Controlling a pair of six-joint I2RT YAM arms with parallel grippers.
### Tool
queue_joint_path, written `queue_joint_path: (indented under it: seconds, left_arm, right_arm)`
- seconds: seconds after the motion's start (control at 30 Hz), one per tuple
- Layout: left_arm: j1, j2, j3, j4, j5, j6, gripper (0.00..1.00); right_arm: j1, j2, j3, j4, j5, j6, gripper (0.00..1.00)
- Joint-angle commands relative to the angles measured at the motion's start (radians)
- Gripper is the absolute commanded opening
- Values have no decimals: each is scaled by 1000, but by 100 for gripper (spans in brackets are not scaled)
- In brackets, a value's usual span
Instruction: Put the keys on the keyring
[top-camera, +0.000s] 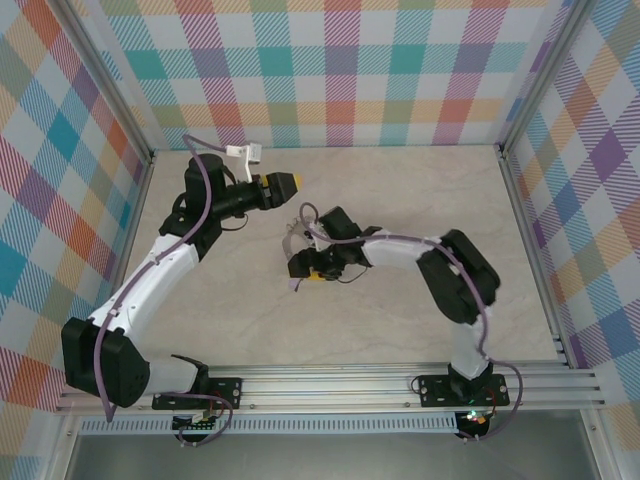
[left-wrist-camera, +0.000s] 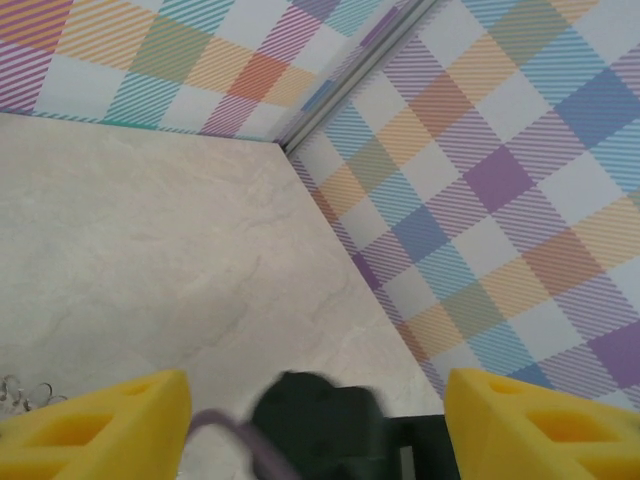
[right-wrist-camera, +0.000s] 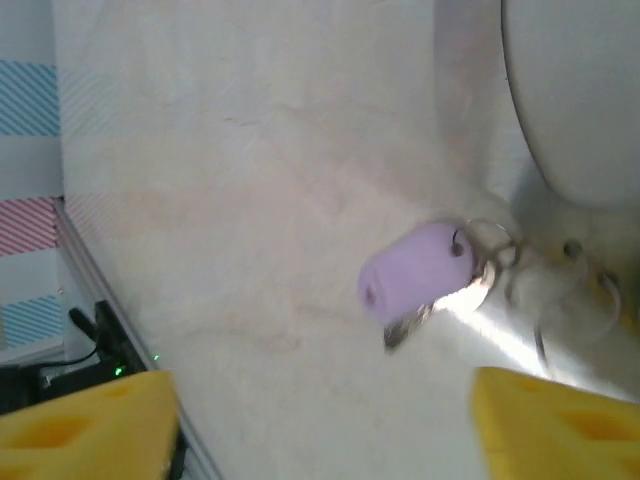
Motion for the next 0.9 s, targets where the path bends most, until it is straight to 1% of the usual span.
queue_joint_path:
  seconds: [0.0, 0.07, 0.13, 0.2, 0.27, 0.37, 0.4, 0.5, 0.57, 0.6, 0.63, 0.7, 0.77, 0.87]
  left_arm:
    - [11, -61, -27, 6, -27, 8, 81]
    - [11, -85, -37, -10, -49, 20, 92]
    - [10, -111, -50, -20, -62, 30, 99]
    - [11, -138, -60, -37, -87, 41, 100]
    - [9, -167, -69, -70, -145, 64, 100]
    - [9, -228, -112, -87, -315, 100, 100]
    - [9, -248, -134, -87, -386, 111, 100]
    - [9, -314, -222, -31, -598, 158, 100]
    - [9, -350, -291, 16, -708, 205, 100]
    - [9, -360, -324, 33, -781, 220, 100]
    - [11, -365, -346, 34, -839, 257, 100]
    - [16, -359, -381, 31, -920, 311, 100]
    - [31, -353, -428, 57, -942, 346, 100]
    - [64, -357, -526, 155, -975, 402, 100]
  right_arm:
    - [-30, -186, -73, -20, 51, -28, 100]
    - [-60, -286, -121, -55, 63, -42, 100]
    - [-93, -395, -157, -109, 95, -64, 100]
    - [-134, -493, -181, -166, 137, -88, 100]
    - [-180, -582, -193, -229, 214, -114, 100]
    - [-278, -694, -200, -302, 328, -142, 100]
    - [-310, -725, -197, -325, 388, -154, 100]
    - [-397, -801, -203, -349, 633, -167, 100]
    - [-440, -834, -229, -311, 802, -154, 100]
    - [-459, -848, -257, -261, 864, -169, 100]
    - [-476, -853, -283, -208, 912, -192, 100]
    - [-499, -840, -334, -104, 998, -221, 100]
    - [-520, -801, -388, 2, 1040, -271, 100]
    - [-546, -710, -414, 62, 1074, -314, 100]
